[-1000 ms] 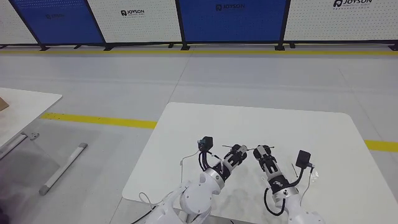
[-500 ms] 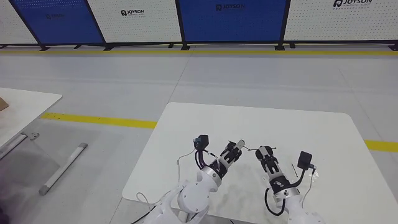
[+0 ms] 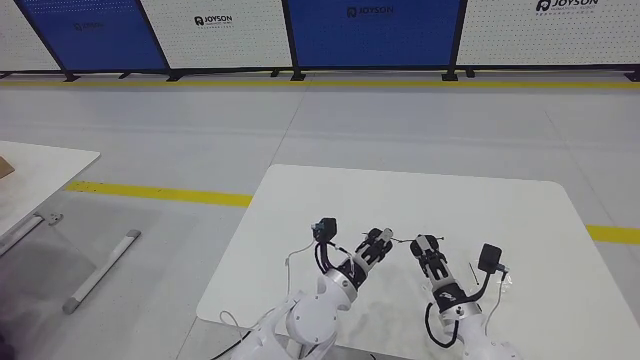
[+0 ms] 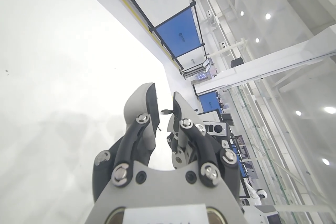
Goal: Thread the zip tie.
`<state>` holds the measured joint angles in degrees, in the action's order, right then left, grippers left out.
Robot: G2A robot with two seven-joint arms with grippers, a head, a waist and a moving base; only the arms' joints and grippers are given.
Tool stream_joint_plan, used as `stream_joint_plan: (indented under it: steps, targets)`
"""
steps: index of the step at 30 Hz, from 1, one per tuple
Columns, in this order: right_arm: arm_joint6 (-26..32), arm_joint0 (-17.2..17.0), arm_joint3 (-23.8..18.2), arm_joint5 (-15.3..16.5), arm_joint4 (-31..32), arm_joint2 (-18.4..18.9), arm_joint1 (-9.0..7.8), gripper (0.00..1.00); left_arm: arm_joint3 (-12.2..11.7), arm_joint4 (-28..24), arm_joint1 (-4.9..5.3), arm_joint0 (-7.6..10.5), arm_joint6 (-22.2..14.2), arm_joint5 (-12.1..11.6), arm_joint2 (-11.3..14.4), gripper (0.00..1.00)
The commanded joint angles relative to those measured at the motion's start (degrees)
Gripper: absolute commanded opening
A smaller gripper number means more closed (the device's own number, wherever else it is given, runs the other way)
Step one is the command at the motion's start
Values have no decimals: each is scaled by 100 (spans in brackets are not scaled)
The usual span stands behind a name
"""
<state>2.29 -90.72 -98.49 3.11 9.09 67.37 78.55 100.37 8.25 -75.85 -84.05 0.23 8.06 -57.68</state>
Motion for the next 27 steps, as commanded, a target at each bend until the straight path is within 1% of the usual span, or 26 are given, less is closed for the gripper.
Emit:
stream_joint_plan:
  steps: [1,3,5,8,11,16,27]
  targets:
    - [-14,7,3,-11,24,-10,2,0,14,14,2,-10,-28,-4,13,23]
    - [-22,13,6,-17,33,-25,5,0,15,41,2,-9,-42,2,27,21]
    - [-13,24,15,-18,23,-37,7,0,-1,71,0,3,-49,11,49,15]
    - [-6,36,27,-11,10,-44,10,0,-32,77,-5,23,-65,30,75,13]
    - [-12,44,36,-5,10,-50,12,0,-89,71,-13,59,-64,41,94,7]
    - [-26,51,44,-3,5,-52,16,0,-113,53,-19,77,-63,45,104,0]
    - [66,82,68,10,-55,-86,23,0,-85,10,-18,55,-103,-37,100,0]
